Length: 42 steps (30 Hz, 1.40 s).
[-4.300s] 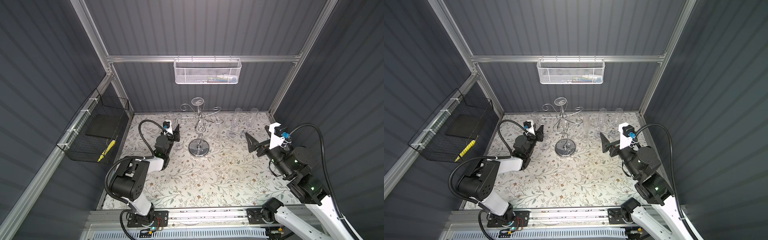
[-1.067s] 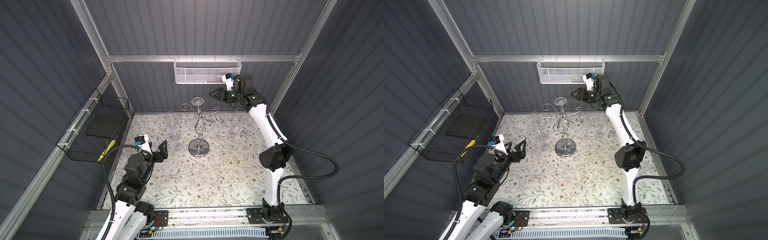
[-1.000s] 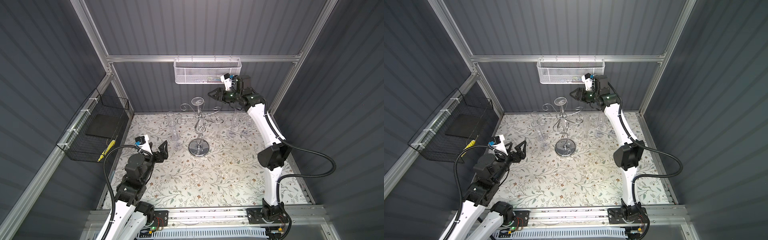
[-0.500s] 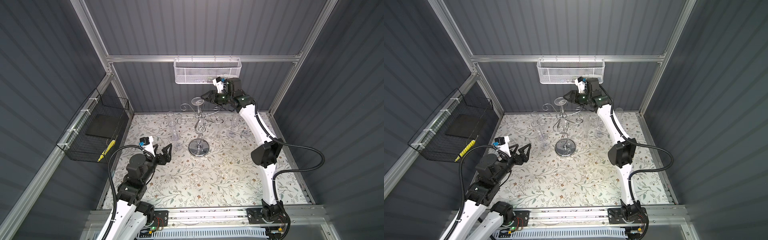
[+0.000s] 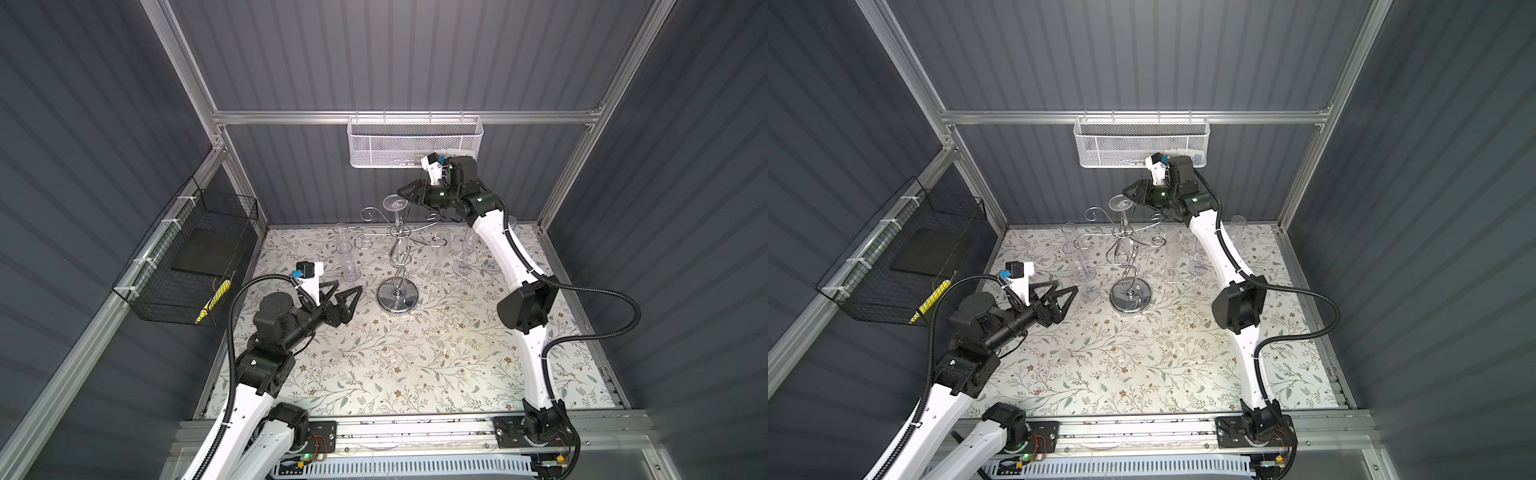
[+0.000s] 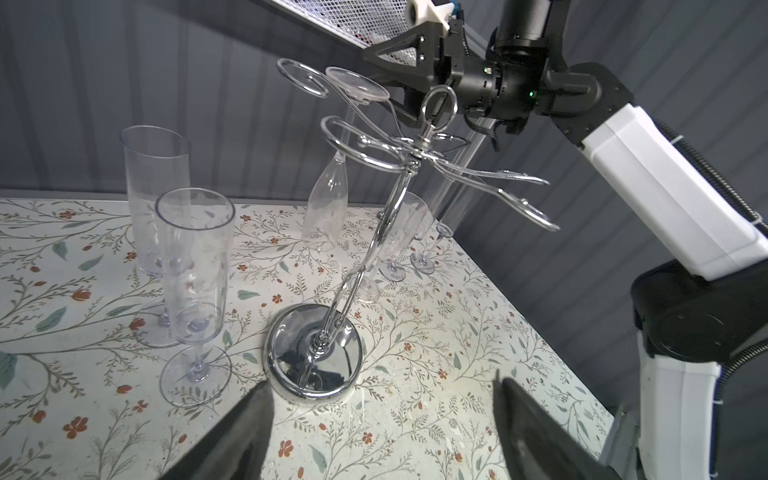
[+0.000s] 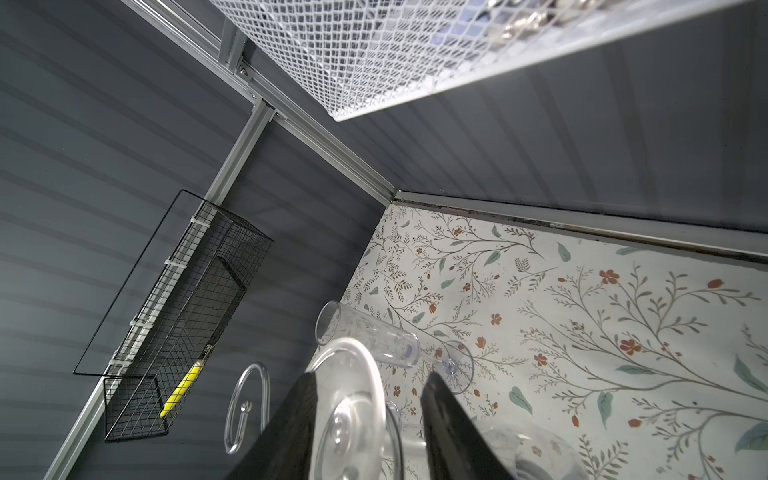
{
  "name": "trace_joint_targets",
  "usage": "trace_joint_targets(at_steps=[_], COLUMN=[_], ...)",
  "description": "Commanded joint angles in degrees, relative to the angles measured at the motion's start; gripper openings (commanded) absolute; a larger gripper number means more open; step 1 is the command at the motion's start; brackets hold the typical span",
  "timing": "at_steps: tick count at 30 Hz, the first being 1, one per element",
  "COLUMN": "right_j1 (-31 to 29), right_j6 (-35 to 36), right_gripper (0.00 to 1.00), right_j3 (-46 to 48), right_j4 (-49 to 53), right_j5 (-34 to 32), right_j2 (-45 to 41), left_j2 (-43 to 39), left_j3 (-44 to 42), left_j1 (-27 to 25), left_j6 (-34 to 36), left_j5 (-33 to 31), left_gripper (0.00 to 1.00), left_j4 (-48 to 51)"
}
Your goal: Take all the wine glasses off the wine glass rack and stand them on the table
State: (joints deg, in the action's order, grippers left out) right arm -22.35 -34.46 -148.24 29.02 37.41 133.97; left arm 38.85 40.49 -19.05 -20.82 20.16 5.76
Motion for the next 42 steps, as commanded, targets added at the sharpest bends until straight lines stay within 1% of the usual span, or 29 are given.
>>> trace_joint_targets(at_steps=[1, 11, 22, 26, 36, 42], right_j1=[-0.3, -0.53, -0.51, -0.48, -0.06, 0.07], right_j6=[-0.58, 1.3, 4.48, 5.87, 8.36, 9.36], right_gripper=[0.42, 0.3, 0.2, 0.15, 0.12, 0.1], right_j3=[-1.92, -1.87, -1.0, -0.54, 2.98, 3.55], right_j4=[-1.9, -0.52, 2.42, 3.37, 4.67, 6.46], right_j5=[1.71, 2.84, 3.36, 3.37, 3.11, 2.33], right_j2=[1.02, 0.86, -0.46, -1.09, -4.4, -5.54], left_j2=[-0.83, -1.32, -1.29, -1.33, -1.51, -1.04], left_j3=[0.7, 0.29, 0.27, 0.43, 0.65, 1.09], left_j1=[0.15, 0.15, 0.15, 0.15, 0.15, 0.15], left_j6=[0.31, 0.34, 0.49, 0.6, 0.95, 0.96], left_j5=[2.69, 2.33, 2.07, 2.04, 1.77, 2.29], left_gripper=[0.84, 0.84, 0.85, 0.85, 0.85, 0.85], left_j4=[-0.5, 0.46, 0.88, 1.15, 1.98, 1.89])
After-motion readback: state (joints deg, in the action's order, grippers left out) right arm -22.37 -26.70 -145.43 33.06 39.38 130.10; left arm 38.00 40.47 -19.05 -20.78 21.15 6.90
